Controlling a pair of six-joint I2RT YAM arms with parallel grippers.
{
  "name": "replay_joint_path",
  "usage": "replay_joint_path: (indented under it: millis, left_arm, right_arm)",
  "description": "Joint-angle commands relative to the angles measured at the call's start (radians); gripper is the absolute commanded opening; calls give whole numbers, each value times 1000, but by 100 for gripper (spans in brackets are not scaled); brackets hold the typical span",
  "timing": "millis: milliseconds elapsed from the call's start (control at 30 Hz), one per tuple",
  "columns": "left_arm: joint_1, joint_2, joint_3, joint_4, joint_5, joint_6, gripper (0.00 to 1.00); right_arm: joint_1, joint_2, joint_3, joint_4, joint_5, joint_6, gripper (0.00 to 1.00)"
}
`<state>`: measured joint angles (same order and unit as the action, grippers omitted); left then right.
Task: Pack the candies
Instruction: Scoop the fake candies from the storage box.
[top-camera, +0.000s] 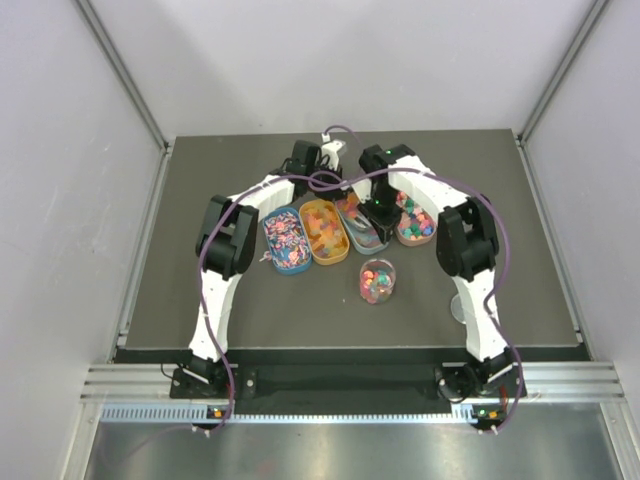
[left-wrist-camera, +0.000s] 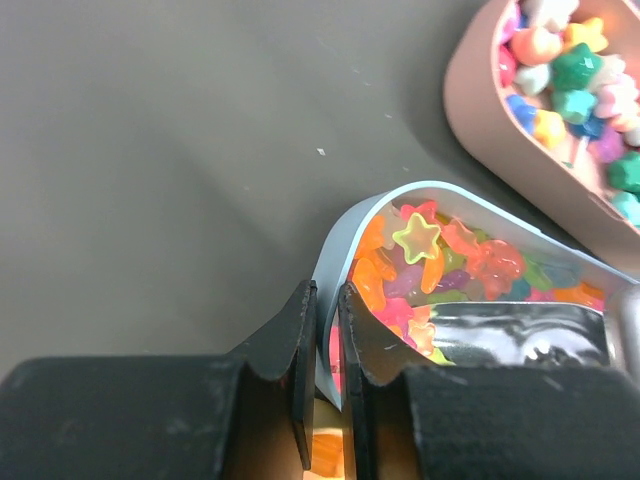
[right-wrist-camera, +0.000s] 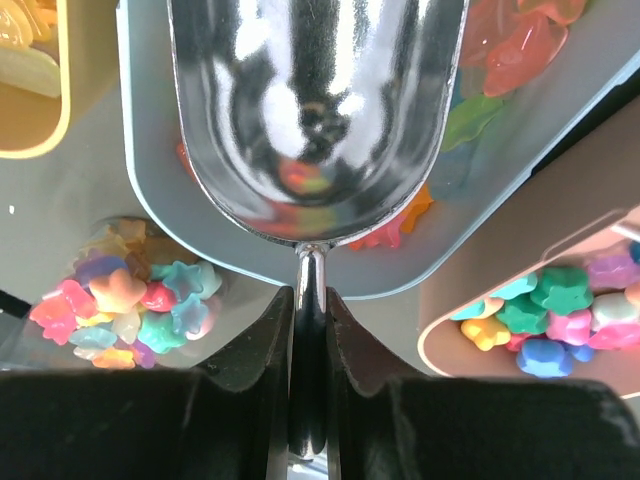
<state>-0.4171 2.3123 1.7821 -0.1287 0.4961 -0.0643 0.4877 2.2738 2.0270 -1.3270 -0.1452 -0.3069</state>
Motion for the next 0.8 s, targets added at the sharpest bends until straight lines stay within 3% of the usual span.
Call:
replay_joint_path:
  millis: [0,200,433,767]
  left_arm:
    - [-26,-99,39,57,88,-55,0]
    - [-19,-119,48,57,127,-78,0]
    - [-20,-110,40,51,136,-83,0]
    - [-28,-143,46,40,131,-127,0]
  right_arm:
    - [22,-31,-160,149,-88,-18,0]
    - [22,-83,-267,219,-57,-6,0]
    - [23,-39,-168,236,-22,5,0]
    - [32,-63,-194,287,44,17,0]
